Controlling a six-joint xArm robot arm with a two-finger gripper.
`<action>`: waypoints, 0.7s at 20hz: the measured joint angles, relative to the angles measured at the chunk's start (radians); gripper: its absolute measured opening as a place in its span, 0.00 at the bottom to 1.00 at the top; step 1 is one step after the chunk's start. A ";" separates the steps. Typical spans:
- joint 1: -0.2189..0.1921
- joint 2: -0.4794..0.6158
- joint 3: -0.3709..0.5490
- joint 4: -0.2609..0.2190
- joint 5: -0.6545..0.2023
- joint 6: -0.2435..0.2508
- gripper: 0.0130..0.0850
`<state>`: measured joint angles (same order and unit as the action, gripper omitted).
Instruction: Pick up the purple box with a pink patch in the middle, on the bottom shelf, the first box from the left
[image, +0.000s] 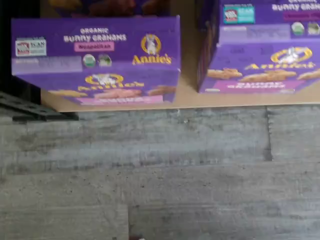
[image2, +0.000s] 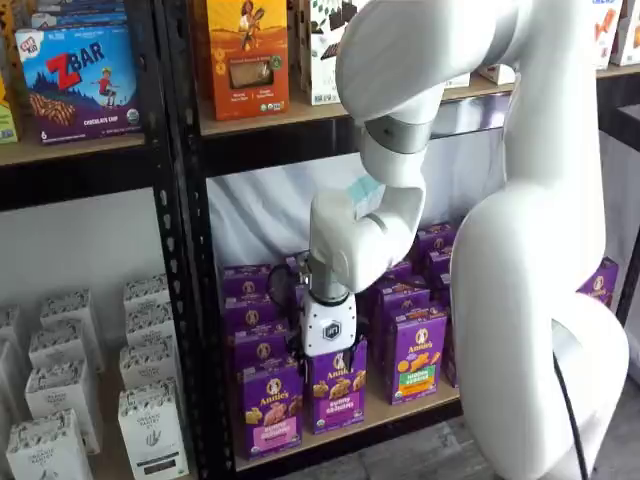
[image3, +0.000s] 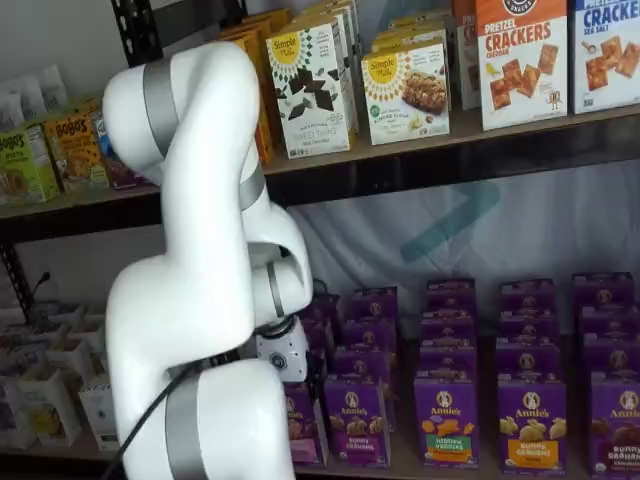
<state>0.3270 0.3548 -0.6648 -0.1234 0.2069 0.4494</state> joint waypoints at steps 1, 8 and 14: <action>0.003 0.011 -0.017 0.000 0.006 0.003 1.00; 0.024 0.112 -0.156 0.018 0.041 0.006 1.00; 0.032 0.210 -0.273 0.053 0.057 -0.020 1.00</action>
<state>0.3593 0.5644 -0.9377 -0.0701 0.2635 0.4291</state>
